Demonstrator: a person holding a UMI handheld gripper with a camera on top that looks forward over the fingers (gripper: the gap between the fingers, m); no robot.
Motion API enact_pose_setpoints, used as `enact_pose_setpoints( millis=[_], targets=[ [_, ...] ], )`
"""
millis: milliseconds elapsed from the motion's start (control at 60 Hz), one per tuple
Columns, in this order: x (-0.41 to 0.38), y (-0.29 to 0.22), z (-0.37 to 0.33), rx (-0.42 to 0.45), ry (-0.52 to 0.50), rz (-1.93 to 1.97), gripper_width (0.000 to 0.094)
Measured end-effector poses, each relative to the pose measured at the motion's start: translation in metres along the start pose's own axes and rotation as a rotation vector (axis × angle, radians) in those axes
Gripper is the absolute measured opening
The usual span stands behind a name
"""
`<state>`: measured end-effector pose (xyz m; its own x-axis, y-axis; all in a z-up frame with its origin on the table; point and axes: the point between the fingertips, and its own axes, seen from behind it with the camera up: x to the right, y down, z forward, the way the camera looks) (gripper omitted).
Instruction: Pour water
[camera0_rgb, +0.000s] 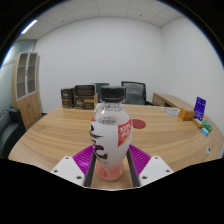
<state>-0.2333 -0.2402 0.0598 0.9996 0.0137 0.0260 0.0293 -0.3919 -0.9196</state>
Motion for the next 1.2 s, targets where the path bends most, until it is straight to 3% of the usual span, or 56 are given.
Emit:
enact_pose_setpoints(
  millis=[33,217,433,833,967,1200],
  targets=[
    [-0.003,0.000,0.003,0.007,-0.013,0.004,0.0474],
    [-0.005,-0.003,0.003,0.027,-0.035,-0.009,0.0330],
    [0.043,-0.060,-0.002,0.037,0.044,-0.138,0.0329],
    [0.151,-0.219,0.102,0.057,0.427,-0.940,0.0329],
    [0.138,-0.242,0.148,0.047,0.480,-1.309,0.0327],
    [0.109,-0.238,0.208,0.021,0.563,-1.943,0.0325]
  ],
)
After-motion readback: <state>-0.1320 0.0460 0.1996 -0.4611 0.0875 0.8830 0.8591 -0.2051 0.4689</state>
